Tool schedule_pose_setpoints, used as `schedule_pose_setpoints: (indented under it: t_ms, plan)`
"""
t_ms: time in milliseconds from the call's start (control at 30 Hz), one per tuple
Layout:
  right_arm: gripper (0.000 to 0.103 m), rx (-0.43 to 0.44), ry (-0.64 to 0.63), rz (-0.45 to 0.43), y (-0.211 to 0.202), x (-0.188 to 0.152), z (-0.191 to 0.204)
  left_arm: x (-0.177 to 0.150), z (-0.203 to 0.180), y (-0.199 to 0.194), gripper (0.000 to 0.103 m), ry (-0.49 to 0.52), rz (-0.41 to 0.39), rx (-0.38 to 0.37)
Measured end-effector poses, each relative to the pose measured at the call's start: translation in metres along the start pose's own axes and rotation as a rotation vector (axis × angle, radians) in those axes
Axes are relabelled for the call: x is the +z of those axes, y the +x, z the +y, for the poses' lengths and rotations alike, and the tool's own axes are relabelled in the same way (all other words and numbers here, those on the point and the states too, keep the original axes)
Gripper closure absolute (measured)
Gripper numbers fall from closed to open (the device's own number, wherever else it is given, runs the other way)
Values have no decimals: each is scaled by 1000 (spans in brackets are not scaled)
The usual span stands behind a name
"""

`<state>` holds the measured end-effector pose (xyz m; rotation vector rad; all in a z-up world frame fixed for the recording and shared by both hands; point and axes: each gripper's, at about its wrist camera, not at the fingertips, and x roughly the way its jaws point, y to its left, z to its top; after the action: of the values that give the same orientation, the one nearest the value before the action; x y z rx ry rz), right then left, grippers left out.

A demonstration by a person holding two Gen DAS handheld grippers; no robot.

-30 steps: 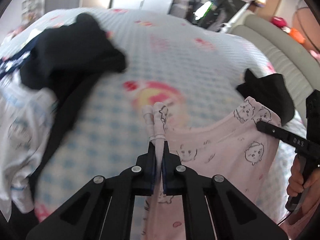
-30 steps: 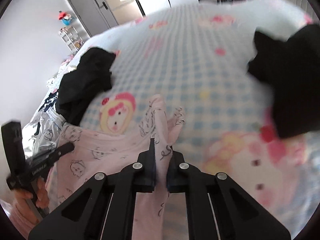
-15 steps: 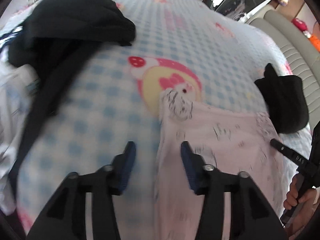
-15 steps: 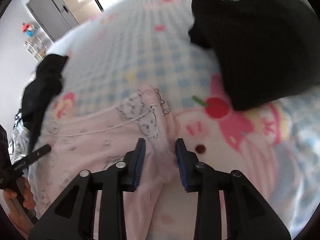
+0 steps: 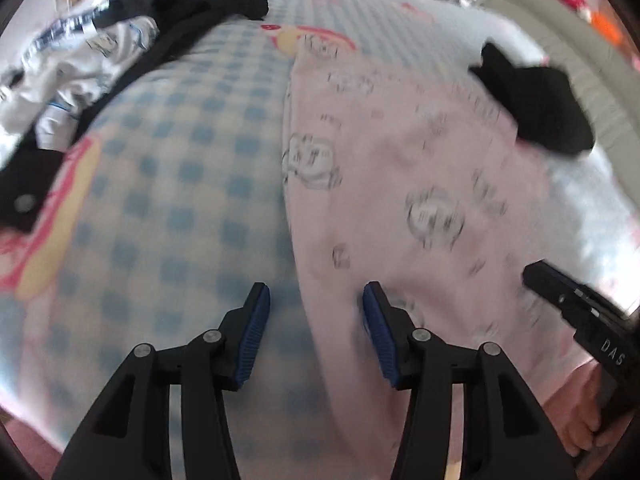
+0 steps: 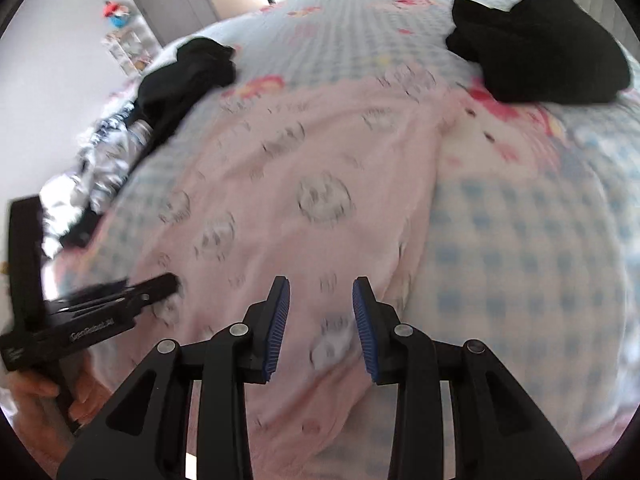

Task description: Fold clothes

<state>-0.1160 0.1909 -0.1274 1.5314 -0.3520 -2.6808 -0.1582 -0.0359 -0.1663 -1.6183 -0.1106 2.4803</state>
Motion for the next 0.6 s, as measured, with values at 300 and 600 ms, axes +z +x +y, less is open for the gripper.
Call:
schedule_pose_setpoints:
  t_ms: [300, 600]
  plan:
    - [70, -54, 95, 10, -12, -38, -18, -26, 17, -32, 44, -105, -70, 10]
    - [70, -61, 84, 51, -7, -54, -6, -43, 3, -32, 49, -121, -61, -43]
